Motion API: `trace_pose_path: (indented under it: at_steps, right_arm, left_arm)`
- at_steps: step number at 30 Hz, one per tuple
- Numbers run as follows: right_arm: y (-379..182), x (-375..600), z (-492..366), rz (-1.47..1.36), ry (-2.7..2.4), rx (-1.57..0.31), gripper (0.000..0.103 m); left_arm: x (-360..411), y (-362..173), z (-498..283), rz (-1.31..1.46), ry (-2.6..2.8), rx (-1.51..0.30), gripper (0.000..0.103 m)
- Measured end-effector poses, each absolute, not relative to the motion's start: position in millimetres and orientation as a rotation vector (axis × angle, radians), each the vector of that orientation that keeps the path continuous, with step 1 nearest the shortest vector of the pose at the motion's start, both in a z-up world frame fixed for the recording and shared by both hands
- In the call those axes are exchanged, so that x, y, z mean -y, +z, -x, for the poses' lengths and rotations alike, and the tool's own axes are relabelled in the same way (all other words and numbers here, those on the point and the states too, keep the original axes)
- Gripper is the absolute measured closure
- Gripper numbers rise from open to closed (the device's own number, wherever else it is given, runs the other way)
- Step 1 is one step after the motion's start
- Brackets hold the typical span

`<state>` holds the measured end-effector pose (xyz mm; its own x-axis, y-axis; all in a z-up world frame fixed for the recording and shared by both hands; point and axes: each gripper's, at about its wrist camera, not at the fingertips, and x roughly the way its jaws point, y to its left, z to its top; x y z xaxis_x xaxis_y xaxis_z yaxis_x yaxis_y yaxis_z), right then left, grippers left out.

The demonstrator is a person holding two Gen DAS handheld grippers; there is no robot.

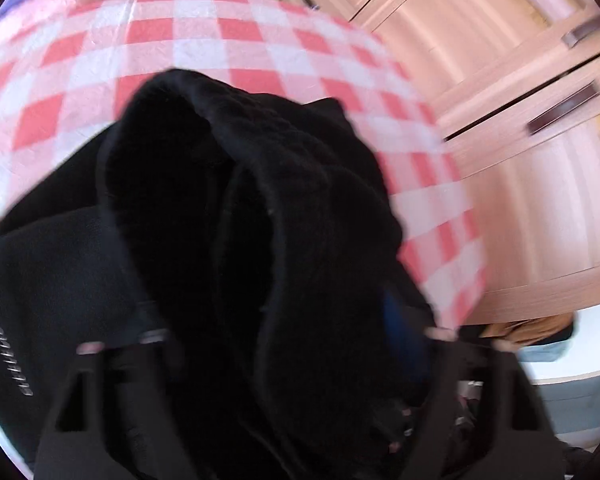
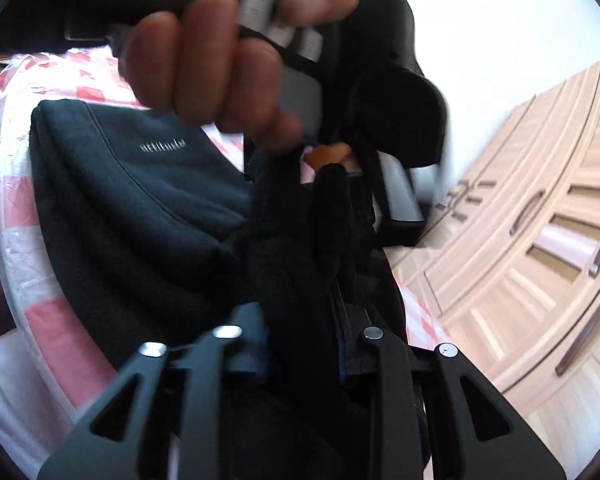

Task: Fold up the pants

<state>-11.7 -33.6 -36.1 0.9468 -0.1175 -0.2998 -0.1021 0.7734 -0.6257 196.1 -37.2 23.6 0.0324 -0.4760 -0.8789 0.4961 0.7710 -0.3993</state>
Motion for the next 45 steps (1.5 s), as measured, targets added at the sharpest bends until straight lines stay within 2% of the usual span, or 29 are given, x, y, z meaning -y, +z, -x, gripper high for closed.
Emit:
trace_pose_path:
  at_steps: [1,2,3,4,5,10,15,19,22,25,27,32,34,36,45]
  right_arm:
    - [-34,39,12,0.659,0.003,-0.350,0.062]
    - [-28,45,17,0.613,0.005,-0.354,0.045]
    - [-21,57,25,0.548,0.007,-0.338,0.036]
    - [-16,68,33,0.493,0.009,-0.322,0.017]
    - [-12,80,40,0.436,0.009,-0.309,0.011]
    - [-9,126,49,0.179,0.011,-0.416,0.011]
    - [-19,121,34,0.199,-0.031,-0.510,0.011]
    - [-17,124,26,0.175,-0.055,-0.494,0.011]
    - [-14,114,20,0.188,-0.027,-0.458,0.011]
    - [-16,89,12,0.275,-0.006,-0.446,0.011]
    - [-25,73,0,0.345,-0.003,-0.484,0.011]
    - [-39,57,-7,0.397,0.039,-0.521,0.011]
    - [-38,57,-9,0.399,0.040,-0.530,0.011]
    - [-39,57,-11,0.388,0.047,-0.543,0.011]
    - [-41,71,-20,0.246,0.092,-0.628,0.011]
  left_arm:
    - [40,23,-195,-0.023,-0.751,-1.351,0.066]
    - [40,27,-191,-0.025,-0.764,-1.338,0.074]
    - [42,35,-188,-0.028,-0.773,-1.310,0.078]
    - [41,46,-185,-0.012,-0.779,-1.280,0.079]
    - [43,59,-183,0.011,-0.793,-1.250,0.080]
    - [74,121,-162,-0.012,-0.864,-1.129,0.081]
    - [97,164,-152,-0.017,-0.880,-1.077,0.081]
    - [53,195,-145,0.062,-0.867,-1.018,0.081]
    - [-21,208,-143,0.139,-0.807,-0.979,0.081]
    - [-100,188,-149,0.250,-0.721,-0.986,0.081]
    - [-157,148,-152,0.349,-0.651,-1.032,0.081]
    - [-269,-5,-157,0.684,-0.544,-1.158,0.081]
    - [-287,-43,-152,0.836,-0.605,-1.098,0.081]
    - [-292,-51,-144,0.913,-0.658,-1.028,0.081]
    - [-271,-20,-153,0.700,-0.624,-1.008,0.068]
